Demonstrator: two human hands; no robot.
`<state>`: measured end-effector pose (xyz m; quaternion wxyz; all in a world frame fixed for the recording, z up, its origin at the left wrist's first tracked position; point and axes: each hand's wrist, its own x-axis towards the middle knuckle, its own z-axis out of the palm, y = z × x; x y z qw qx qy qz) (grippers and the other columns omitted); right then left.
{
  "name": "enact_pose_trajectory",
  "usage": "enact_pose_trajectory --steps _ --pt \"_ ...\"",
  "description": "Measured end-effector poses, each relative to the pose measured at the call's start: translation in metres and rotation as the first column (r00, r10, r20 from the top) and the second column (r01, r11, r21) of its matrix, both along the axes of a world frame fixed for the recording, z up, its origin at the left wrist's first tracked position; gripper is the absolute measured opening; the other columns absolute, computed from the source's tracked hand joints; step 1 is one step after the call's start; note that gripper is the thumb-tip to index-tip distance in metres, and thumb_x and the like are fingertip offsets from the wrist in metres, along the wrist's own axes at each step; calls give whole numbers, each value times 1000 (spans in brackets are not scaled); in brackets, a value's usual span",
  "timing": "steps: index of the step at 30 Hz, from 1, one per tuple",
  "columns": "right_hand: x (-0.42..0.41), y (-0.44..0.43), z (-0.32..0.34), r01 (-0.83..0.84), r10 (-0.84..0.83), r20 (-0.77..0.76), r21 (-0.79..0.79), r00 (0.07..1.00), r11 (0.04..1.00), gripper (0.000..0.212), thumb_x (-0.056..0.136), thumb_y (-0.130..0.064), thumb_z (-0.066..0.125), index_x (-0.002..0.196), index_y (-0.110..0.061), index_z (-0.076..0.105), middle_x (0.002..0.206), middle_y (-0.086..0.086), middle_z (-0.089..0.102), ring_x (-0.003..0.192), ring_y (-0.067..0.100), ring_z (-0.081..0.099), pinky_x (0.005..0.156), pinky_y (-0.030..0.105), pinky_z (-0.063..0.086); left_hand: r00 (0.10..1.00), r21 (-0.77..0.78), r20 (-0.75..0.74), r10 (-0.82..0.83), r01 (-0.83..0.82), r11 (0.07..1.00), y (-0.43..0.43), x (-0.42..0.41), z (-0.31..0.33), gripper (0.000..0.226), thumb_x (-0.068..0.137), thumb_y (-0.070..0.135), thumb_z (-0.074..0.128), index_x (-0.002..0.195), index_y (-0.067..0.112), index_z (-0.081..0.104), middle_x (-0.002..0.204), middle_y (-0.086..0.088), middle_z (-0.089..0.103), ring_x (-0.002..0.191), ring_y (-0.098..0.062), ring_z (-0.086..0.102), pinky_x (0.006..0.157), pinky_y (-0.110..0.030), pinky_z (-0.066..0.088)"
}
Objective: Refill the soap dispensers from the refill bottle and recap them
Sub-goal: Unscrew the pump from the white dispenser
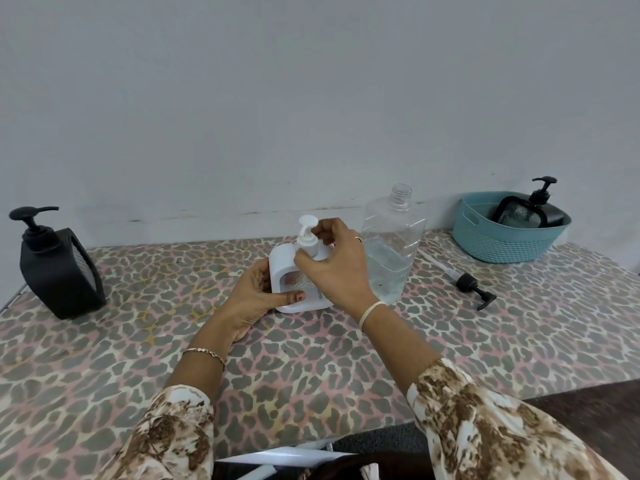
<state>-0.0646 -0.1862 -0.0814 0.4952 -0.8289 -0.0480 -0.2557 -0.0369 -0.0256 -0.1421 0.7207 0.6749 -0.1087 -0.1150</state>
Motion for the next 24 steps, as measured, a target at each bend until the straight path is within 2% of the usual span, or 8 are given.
enact_pose_trajectory --steps 2,4,7,10,14,19,21,24 --pt "-2 1 1 -18 18 11 -1 1000 1000 37 71 -25 74 104 -23 57 92 -16 60 94 10 52 81 28 46 1000 1 -3 10 -10 1000 0 0 0 82 52 12 94 125 11 56 117 -13 68 110 -29 65 92 -46 53" --pt "-1 2 0 14 -14 22 -20 1000 1000 42 70 -33 77 106 -23 57 95 -15 59 93 8 52 81 25 44 1000 2 -1 13 -13 1000 0 -1 0 83 51 16 94 124 12 56 116 -12 68 109 -28 65 91 -45 53" --pt "2 1 0 49 -49 -3 -45 999 998 45 67 -43 80 100 -26 54 93 -13 59 91 11 53 77 23 41 1000 2 0 9 -9 1000 0 -1 0 83 51 18 94 125 12 57 116 -11 68 109 -27 65 92 -46 53" --pt "1 -2 1 46 -46 -3 -72 999 996 37 71 -38 78 98 -27 54 88 -15 57 90 12 52 75 24 40 1000 3 -5 17 -17 1000 0 -1 1 81 53 14 94 126 13 56 116 -11 68 109 -26 65 93 -47 52" --pt "-5 -2 2 0 1 24 -16 1000 1000 42 70 -29 76 106 -22 56 93 -11 63 88 11 58 78 34 51 999 16 4 36 -36 999 -1 -2 2 87 46 22 94 124 13 57 115 -10 69 107 -25 66 89 -43 54" --pt "-10 -3 14 -89 87 37 62 996 994 48 70 -15 75 112 -21 53 97 -16 64 87 0 61 78 19 50 999 30 14 50 -51 998 -2 -4 2 80 52 11 94 123 12 57 114 -10 69 106 -26 66 86 -39 55" --pt "-12 -2 20 -94 90 55 81 994 992 48 71 -14 75 112 -22 51 95 -20 61 85 -1 61 77 18 51 998 31 21 56 -57 998 -2 -5 2 81 52 15 92 124 12 57 115 -10 69 106 -25 66 88 -42 55" --pt "-17 -5 28 -70 53 126 137 991 988 47 72 -12 75 109 -21 49 92 -20 57 75 0 56 71 17 50 997 24 35 74 -75 997 -4 -7 2 76 55 8 91 123 11 58 115 -10 69 108 -24 66 88 -40 56"
